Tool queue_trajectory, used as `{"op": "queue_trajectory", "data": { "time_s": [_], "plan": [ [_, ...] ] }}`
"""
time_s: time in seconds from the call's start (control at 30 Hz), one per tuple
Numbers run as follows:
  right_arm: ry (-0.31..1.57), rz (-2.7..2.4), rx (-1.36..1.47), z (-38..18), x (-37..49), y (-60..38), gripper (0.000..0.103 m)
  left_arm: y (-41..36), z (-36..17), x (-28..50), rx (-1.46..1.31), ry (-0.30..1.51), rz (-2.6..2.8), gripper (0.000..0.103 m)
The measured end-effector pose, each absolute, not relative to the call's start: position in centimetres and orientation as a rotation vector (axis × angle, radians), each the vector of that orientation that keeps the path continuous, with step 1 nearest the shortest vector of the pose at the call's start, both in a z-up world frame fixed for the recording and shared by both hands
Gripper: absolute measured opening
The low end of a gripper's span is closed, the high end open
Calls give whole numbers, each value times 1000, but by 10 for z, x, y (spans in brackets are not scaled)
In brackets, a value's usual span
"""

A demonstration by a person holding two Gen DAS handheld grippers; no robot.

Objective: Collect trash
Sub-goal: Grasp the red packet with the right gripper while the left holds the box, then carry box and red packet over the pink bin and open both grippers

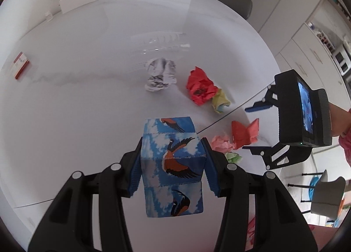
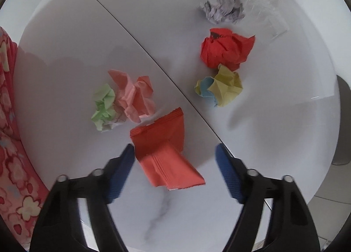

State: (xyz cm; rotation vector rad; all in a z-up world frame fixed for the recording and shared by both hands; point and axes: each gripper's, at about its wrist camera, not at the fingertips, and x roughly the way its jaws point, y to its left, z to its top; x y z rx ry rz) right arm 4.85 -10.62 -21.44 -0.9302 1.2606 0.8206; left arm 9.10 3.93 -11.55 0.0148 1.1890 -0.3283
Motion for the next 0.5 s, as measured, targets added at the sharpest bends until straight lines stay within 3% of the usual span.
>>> {"op": "queue_trajectory", "data": {
  "time_s": [0.1, 0.3, 0.5],
  "plan": [
    [1296, 830, -890, -214, 55, -111, 44, 40, -115, 93, 7, 1184, -319, 48],
    [1328, 743, -607, -199, 65, -137, 44, 34, -109, 89, 32, 1171, -347, 48],
    [1244, 511, -16, -167, 26, -205, 44, 6, -99, 74, 80, 1153, -454, 48]
  ]
}}
